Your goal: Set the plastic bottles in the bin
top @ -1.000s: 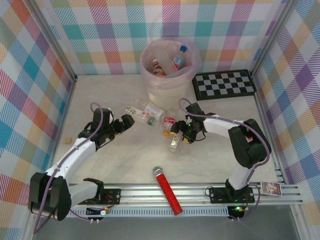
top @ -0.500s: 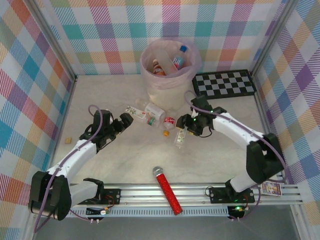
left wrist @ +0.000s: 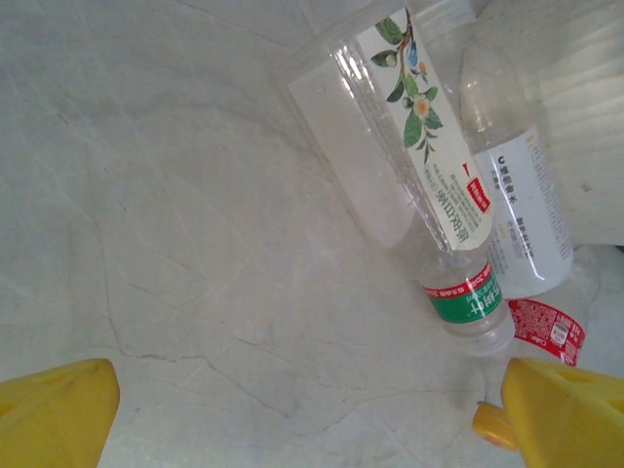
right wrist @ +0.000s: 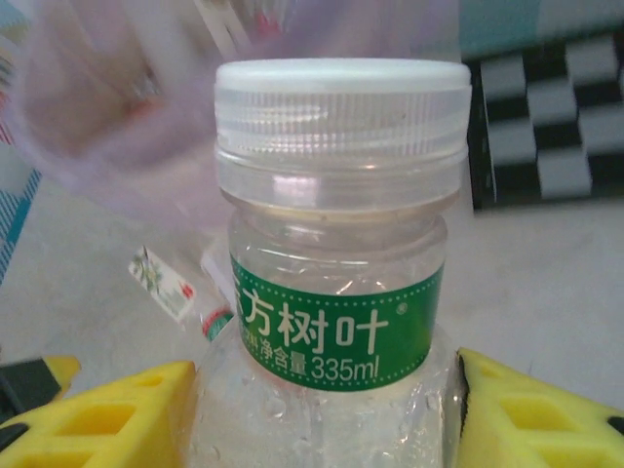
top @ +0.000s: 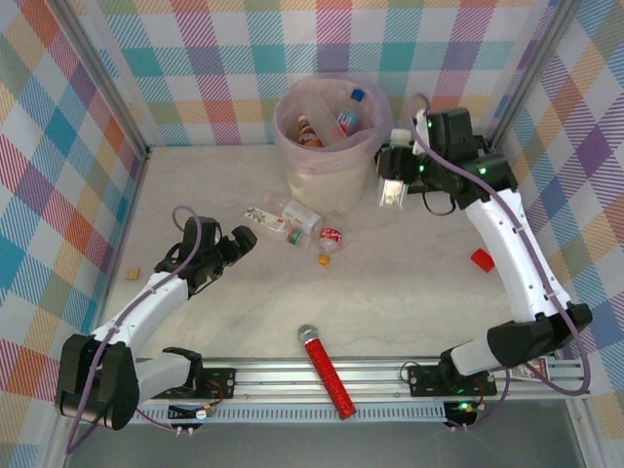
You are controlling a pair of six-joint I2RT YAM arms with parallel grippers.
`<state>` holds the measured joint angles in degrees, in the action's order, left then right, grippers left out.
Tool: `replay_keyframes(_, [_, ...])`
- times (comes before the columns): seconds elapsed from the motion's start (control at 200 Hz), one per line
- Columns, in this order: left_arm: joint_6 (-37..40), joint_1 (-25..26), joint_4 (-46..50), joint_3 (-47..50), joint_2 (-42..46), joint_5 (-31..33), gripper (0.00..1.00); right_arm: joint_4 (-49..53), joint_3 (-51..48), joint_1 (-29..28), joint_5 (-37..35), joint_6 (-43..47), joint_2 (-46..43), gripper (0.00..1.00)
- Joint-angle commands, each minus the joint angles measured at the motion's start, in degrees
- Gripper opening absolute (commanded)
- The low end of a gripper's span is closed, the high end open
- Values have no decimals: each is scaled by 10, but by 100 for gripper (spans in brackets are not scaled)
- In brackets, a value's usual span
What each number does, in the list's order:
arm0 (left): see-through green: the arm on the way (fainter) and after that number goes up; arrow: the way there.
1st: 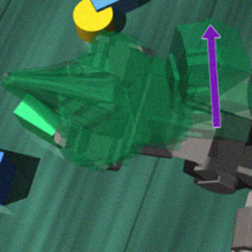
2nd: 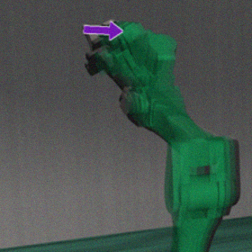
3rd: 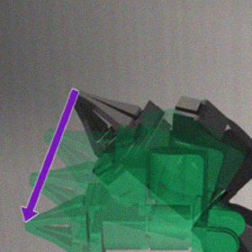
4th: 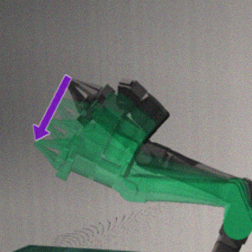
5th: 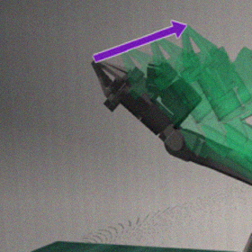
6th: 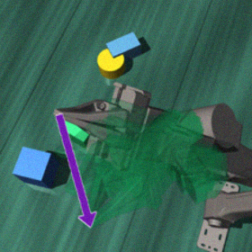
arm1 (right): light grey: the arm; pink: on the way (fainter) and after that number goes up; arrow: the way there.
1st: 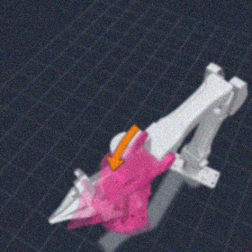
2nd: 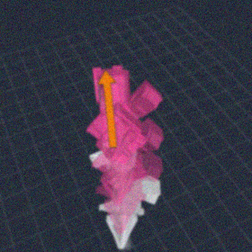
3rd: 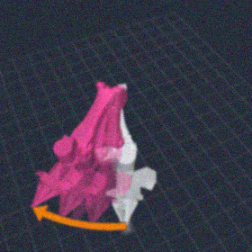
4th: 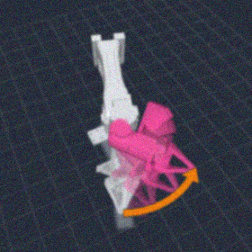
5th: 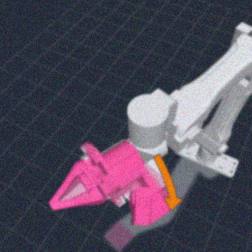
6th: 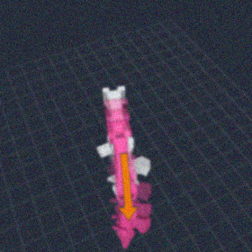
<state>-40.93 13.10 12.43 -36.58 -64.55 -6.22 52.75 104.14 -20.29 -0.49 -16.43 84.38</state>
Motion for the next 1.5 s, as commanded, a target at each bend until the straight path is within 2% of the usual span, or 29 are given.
replay_keyframes(0.0, [11, 7, 22, -11, 21, 10, 100, 3, 85, 2, -17, 74, 51, 54])
replay_keyframes(0.095, [6, 13, 27, -9, 31, 10, 100, -30, 156, 3, -3, 83, 92, 54])
replay_keyframes(0.195, [5, 42, 56, -18, 36, 40, 100, -72, 219, 5, 12, 88, 140, 55])
replay_keyframes(0.405, [-6, 73, 66, -24, 38, 54, 100, -221, 274, 9, 101, 93, 214, 55])
replay_keyframes(0.62, [-8, 78, 84, -26, 61, 67, 100, -158, 433, 8, 117, 83, 342, 57])
replay_keyframes(0.85, [-12, 79, 85, -30, 61, 59, 100, -147, 434, 7, 124, 93, 396, 60])
replay_keyframes(1.15, [-9, 79, 92, -36, 54, 62, 100, -85, 440, 4, 142, 126, 442, 72])
replay_keyframes(1.275, [-5, 79, 102, -43, 52, 67, 100, -80, 440, 4, 137, 124, 438, 81])
replay_keyframes(1.365, [-4, 79, 106, -45, 53, 69, 100, -81, 443, 3, 126, 129, 425, 94])
replay_keyframes(1.5, [-3, 80, 104, -45, 50, 69, 100, -80, 444, 4, 110, 137, 396, 98])
